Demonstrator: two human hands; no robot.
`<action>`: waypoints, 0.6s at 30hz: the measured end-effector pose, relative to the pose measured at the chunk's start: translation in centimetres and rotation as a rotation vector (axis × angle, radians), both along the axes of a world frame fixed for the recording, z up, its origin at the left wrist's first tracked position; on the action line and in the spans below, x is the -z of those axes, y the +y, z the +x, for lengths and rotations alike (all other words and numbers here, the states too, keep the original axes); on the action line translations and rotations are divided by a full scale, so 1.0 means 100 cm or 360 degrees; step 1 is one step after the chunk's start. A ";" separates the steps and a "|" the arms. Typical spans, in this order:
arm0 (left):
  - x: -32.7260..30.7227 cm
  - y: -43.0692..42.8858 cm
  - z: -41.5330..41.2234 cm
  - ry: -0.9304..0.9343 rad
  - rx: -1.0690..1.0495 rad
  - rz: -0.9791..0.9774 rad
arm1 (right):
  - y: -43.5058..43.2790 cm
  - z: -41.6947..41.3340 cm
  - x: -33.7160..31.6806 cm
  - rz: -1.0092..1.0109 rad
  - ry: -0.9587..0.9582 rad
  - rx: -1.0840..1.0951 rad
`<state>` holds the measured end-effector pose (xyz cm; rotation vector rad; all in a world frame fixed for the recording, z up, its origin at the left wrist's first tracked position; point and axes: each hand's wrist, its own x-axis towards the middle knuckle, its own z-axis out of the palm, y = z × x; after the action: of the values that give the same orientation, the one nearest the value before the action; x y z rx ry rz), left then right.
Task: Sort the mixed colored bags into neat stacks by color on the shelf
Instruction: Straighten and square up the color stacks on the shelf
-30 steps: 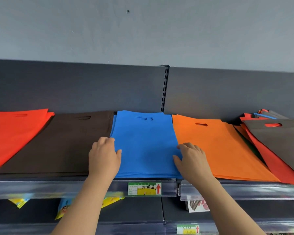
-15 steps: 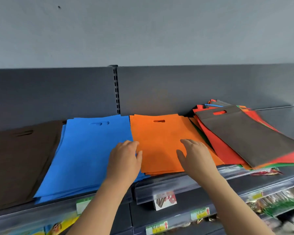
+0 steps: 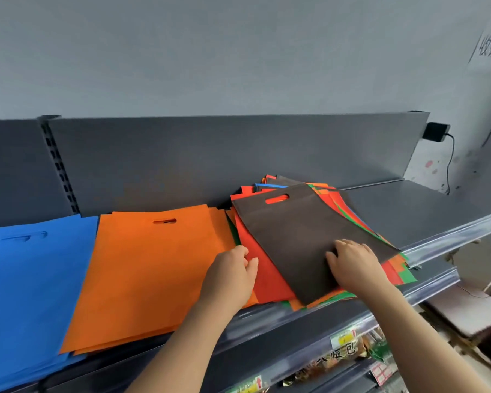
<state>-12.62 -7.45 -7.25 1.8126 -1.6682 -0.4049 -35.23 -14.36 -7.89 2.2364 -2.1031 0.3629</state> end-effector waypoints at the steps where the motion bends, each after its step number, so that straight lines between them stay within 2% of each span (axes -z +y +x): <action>1: 0.000 -0.006 -0.009 0.0023 0.0001 0.0032 | -0.003 -0.006 0.002 0.0017 -0.0005 -0.0029; 6: 0.000 -0.026 -0.035 0.0223 -0.0171 0.0163 | -0.001 -0.008 0.004 -0.0089 -0.0066 -0.0401; 9: -0.003 -0.030 -0.035 0.0403 -0.0323 0.0147 | 0.003 -0.006 -0.003 -0.0071 -0.0257 -0.0590; 11: -0.004 -0.030 -0.031 0.0443 -0.0400 0.0137 | -0.003 -0.015 -0.006 -0.0067 -0.0316 -0.0490; 14: -0.002 -0.028 -0.026 0.0450 -0.0408 0.0138 | -0.015 -0.031 -0.002 -0.0001 -0.0236 -0.0232; 18: 0.005 -0.027 -0.028 0.0466 -0.0411 0.0207 | -0.012 -0.027 0.002 -0.0051 -0.0101 -0.0267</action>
<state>-15.45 -10.13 -7.73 1.9262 -1.2170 -0.6413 -37.98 -15.58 -8.12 2.4205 -1.9281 0.4783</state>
